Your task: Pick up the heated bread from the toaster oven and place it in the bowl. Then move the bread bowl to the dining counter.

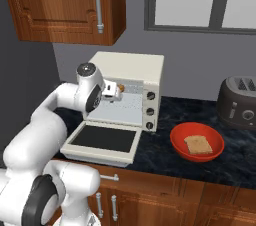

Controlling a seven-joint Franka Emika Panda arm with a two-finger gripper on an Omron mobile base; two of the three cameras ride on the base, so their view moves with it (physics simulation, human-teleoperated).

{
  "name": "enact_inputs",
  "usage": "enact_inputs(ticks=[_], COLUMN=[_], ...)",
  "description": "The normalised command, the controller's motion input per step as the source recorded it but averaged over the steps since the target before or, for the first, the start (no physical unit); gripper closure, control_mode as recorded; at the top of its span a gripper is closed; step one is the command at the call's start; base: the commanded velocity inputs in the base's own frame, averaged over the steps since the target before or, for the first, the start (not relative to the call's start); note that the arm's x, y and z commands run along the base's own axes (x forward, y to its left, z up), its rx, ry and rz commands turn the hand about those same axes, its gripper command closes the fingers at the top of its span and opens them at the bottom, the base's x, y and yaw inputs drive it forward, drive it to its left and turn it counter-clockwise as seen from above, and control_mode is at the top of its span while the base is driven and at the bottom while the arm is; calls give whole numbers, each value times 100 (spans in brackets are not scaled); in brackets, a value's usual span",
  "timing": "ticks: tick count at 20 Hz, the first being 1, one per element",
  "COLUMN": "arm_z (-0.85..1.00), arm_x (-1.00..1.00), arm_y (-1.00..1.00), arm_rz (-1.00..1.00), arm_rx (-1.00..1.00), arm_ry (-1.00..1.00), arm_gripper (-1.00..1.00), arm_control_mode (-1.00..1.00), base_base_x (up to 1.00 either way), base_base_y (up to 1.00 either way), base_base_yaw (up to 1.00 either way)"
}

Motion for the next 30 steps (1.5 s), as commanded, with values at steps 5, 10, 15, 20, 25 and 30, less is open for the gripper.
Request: enact_inputs(ticks=[5,10,15,20,25,30], arm_z=[-16,-17,-29,-22,-17,-20], arm_x=[32,34,34,42,41,39], arm_y=[-21,-4,0,0,0,0], arm_rz=[-2,0,0,0,0,0], arm_rx=[7,3,0,0,0,0], arm_ry=[-10,-10,-3,0,0,0], arm_gripper=[-100,-100,-100,-100,-100,-100], arm_control_mode=[-100,-100,-100,-100,-100,-100], base_base_x=[0,0,0,0,0,0], base_base_y=[0,0,0,0,0,0], base_base_yaw=[0,0,0,0,0,0])
